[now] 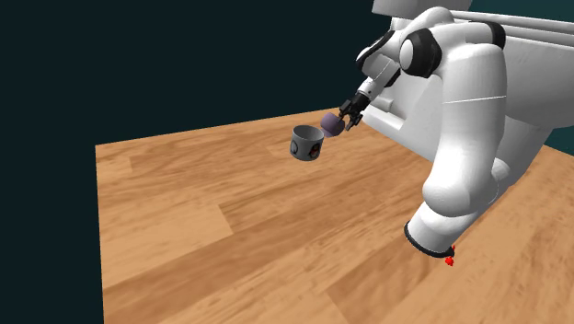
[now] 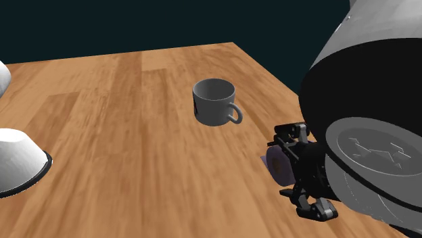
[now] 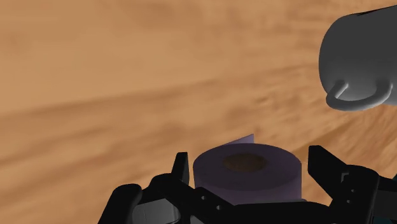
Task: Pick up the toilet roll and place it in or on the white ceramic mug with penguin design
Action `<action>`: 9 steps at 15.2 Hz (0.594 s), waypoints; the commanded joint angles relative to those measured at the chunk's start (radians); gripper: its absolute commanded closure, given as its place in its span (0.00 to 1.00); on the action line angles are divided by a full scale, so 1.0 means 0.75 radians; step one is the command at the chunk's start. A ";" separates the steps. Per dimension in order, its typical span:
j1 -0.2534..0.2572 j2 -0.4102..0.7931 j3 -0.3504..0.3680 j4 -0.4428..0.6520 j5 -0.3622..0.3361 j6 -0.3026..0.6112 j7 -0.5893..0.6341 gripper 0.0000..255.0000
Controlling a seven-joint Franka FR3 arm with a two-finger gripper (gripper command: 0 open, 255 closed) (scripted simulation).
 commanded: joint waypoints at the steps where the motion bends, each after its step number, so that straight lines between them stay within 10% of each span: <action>1: 0.007 0.005 0.005 -0.017 0.008 0.022 -0.005 0.00; 8: 0.007 0.005 0.005 -0.017 0.008 0.021 -0.005 0.00; 9: 0.007 0.005 0.005 -0.017 0.008 0.021 -0.005 1.00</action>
